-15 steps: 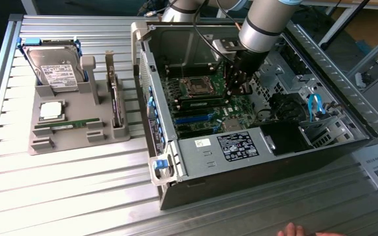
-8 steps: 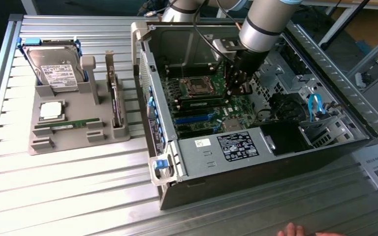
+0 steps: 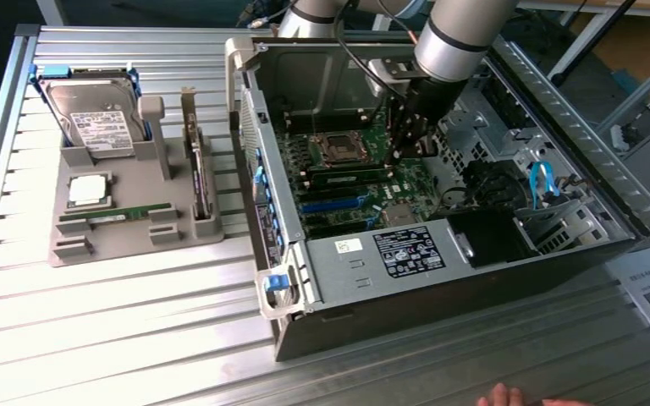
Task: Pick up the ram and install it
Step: 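Press down the ram until it locks into place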
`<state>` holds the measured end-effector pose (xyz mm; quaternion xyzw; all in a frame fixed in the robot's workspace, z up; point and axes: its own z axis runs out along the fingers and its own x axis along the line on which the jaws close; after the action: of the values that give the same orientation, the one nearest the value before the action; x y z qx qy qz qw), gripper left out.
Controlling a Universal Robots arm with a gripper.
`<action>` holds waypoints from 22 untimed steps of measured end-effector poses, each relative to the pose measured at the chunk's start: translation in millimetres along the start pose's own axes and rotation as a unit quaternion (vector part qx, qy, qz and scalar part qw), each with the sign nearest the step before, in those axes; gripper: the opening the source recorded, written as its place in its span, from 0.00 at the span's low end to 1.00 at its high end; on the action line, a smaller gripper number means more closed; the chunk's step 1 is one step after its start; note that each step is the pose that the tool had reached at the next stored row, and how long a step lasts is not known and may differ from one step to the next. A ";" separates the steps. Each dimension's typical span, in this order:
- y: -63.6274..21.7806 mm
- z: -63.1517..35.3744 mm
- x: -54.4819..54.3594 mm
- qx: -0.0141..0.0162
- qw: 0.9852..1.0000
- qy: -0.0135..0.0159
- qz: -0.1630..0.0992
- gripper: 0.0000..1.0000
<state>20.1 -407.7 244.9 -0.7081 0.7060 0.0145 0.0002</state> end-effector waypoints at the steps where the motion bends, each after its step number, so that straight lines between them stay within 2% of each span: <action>1: 0.4 0.0 0.0 0.000 1.000 0.000 0.000 0.10; 5: 16.8 0.3 0.0 0.000 1.000 0.000 0.000 0.10; 13: 37.8 0.7 -0.3 0.002 1.000 0.000 0.000 0.10; 22: 60.7 1.2 -0.5 0.005 1.000 0.000 0.000 0.10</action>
<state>-40.6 -407.4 244.9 -0.7081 0.7060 0.0108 0.0038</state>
